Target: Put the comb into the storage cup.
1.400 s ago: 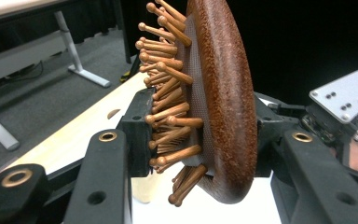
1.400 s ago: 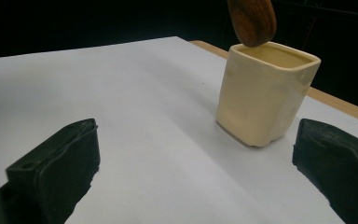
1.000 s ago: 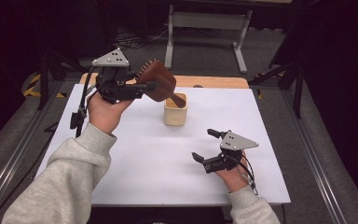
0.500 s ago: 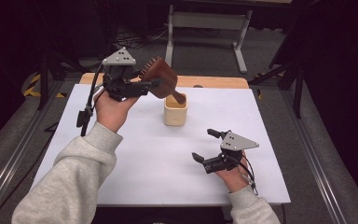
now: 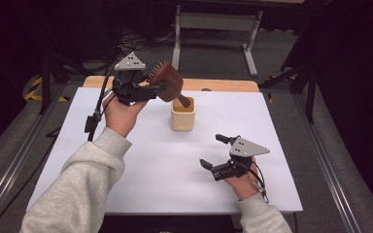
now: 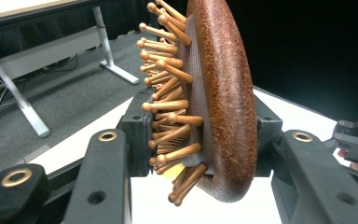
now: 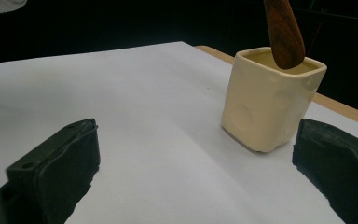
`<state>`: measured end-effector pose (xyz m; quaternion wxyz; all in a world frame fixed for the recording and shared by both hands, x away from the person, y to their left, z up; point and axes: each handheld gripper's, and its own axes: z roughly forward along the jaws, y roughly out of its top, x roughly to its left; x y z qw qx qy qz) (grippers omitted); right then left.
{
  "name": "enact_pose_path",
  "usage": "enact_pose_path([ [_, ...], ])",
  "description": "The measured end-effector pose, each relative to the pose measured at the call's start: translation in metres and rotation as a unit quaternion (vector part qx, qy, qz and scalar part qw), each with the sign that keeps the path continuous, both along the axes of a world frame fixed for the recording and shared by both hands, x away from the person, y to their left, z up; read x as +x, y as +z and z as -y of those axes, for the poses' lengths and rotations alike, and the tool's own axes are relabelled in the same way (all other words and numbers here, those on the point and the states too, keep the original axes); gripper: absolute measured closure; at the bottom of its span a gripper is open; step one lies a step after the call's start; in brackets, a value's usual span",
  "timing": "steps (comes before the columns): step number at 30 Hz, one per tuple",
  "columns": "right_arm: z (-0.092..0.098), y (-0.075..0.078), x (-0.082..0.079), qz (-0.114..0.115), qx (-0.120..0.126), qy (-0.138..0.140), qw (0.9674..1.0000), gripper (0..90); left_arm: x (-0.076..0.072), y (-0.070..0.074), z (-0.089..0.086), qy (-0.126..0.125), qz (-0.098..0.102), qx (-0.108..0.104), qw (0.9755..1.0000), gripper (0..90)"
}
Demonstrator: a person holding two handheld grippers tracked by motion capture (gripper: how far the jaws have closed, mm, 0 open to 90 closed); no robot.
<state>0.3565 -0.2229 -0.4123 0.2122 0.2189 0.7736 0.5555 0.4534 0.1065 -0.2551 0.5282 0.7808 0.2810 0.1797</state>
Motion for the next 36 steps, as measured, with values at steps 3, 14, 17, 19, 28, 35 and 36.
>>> enact_pose_path([
  [3,0.0,0.0,0.0,-0.001,0.001,0.001,1.0,1.1,0.001,-0.002,0.001,0.002,-0.001,0.0,1.0,55.2],
  [14,0.0,-0.001,0.001,-0.002,0.0,0.002,1.0,1.1,0.01,-0.018,0.009,0.012,-0.014,-0.002,0.9998,55.0],
  [17,-0.001,-0.001,0.001,-0.003,-0.001,0.003,1.0,1.1,0.013,-0.023,0.011,0.014,-0.018,0.0,0.9997,55.0],
  [19,-0.001,-0.001,0.001,-0.003,-0.001,0.003,1.0,1.1,0.014,-0.027,0.014,0.016,-0.022,0.0,0.9996,54.9],
  [28,0.0,-0.001,0.001,-0.003,-0.002,0.004,1.0,1.2,0.019,-0.037,0.02,0.021,-0.03,0.007,0.9993,54.7],
  [35,0.0,-0.001,0.001,-0.003,0.0,0.005,1.0,1.2,0.022,-0.042,0.025,0.026,-0.034,0.011,0.999,54.6],
  [36,0.0,-0.001,0.001,-0.003,0.0,0.005,1.0,1.3,0.022,-0.042,0.025,0.025,-0.036,0.01,0.999,54.6],
])
